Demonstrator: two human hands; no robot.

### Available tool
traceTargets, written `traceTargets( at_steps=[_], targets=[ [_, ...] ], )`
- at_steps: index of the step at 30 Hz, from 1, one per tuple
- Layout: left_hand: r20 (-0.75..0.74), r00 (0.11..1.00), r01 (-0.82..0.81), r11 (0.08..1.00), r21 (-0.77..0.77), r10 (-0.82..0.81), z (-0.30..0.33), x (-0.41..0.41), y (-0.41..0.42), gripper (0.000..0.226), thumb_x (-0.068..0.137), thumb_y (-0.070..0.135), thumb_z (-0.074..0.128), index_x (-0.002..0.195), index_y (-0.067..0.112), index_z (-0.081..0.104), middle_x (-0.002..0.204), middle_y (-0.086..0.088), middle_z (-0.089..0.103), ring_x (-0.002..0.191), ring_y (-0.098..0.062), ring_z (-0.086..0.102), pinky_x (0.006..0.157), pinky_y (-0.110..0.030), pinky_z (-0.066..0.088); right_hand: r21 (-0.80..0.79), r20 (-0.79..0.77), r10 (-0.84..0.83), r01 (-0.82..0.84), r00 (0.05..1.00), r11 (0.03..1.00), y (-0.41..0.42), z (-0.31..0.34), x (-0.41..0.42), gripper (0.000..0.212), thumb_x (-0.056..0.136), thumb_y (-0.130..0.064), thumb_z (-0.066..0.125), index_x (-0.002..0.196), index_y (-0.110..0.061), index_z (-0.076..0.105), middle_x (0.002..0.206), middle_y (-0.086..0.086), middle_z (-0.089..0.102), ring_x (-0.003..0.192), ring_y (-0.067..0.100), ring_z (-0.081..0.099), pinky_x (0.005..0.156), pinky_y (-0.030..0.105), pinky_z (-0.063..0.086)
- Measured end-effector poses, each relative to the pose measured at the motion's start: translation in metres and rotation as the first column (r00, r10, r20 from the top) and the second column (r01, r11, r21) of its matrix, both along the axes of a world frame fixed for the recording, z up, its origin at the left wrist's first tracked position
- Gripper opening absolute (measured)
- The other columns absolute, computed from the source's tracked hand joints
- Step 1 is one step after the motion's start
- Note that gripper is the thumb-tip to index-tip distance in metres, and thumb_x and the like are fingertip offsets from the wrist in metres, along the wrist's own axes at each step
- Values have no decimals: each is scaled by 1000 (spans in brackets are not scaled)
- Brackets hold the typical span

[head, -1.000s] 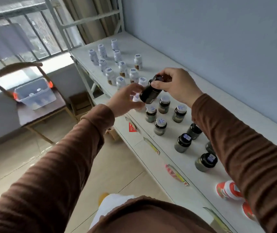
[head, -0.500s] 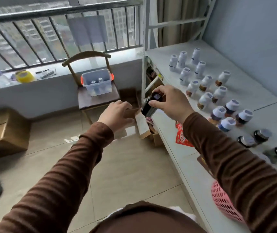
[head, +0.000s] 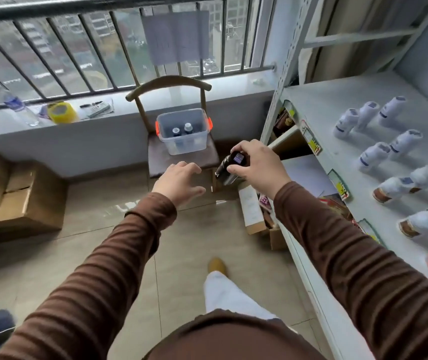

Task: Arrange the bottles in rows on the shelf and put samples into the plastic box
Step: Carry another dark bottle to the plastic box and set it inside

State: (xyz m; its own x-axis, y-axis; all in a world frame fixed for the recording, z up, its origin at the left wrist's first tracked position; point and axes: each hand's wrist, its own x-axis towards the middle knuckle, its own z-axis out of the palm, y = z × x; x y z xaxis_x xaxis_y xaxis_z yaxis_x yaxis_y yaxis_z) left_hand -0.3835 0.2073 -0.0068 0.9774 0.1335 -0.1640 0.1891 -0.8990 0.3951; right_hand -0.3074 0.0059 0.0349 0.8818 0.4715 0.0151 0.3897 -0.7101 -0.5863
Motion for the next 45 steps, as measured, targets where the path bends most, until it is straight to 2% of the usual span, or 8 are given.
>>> traceTargets(
  at_steps=[11,15,20,28,32,36,39,45],
  targets=[
    [-107,992,-62,997,54,67,-28,155,117,53,81,40,69,129,22,53,126,-5,53,118,-27,46,102,-35,38,-72,-115,64,-72,991,995,121,-34,171,35,79,-32,73,111,-24,60,108,0,57,95,20,59,80,25,42],
    [-101,993,-59,997,44,63,-47,206,161,53,81,39,69,128,20,53,128,-5,53,119,-27,46,102,-37,40,-89,-169,48,-64,984,994,167,-52,219,33,79,-30,75,108,-25,60,111,0,58,98,23,60,90,34,49],
    [-119,992,-25,999,26,28,-82,274,218,50,80,39,67,126,22,54,128,-2,52,119,-26,46,101,-40,42,-139,-168,-1,-23,986,990,227,-79,276,29,81,-33,73,104,-23,59,106,-2,55,94,23,60,86,31,46],
    [-192,981,8,1000,2,-8,-145,360,283,55,81,34,69,129,16,49,127,-5,51,119,-28,45,97,-44,44,-207,-253,-147,95,956,974,299,-154,354,27,83,-29,72,101,-21,54,129,4,48,93,29,61,86,34,47],
    [-230,972,43,999,6,-40,-181,397,293,53,81,32,69,127,14,47,127,-8,50,118,-29,45,93,-41,45,-264,-311,-212,130,927,956,316,-200,390,27,83,-26,71,101,-23,52,128,2,47,95,32,62,91,41,50],
    [-288,955,82,996,34,-69,-218,431,295,50,82,27,66,127,14,48,126,-8,50,114,-30,46,90,-43,46,-335,-336,-205,86,919,938,333,-254,428,28,84,-25,70,104,-21,52,151,2,33,107,33,60,91,40,50],
    [-338,938,109,992,57,-83,-247,451,299,47,83,24,64,126,14,48,126,-8,49,112,-31,47,88,-44,47,-401,-363,-193,34,911,915,345,-298,451,33,85,-25,70,111,-19,51,139,8,42,119,30,54,93,40,49],
    [-391,915,132,990,47,-103,-303,478,306,49,84,18,62,130,14,47,130,-7,49,115,-31,47,89,-41,46,-504,-410,-232,-7,882,864,357,-374,474,39,87,-25,69,120,-20,48,121,7,48,104,30,61,85,40,51]
  ],
)
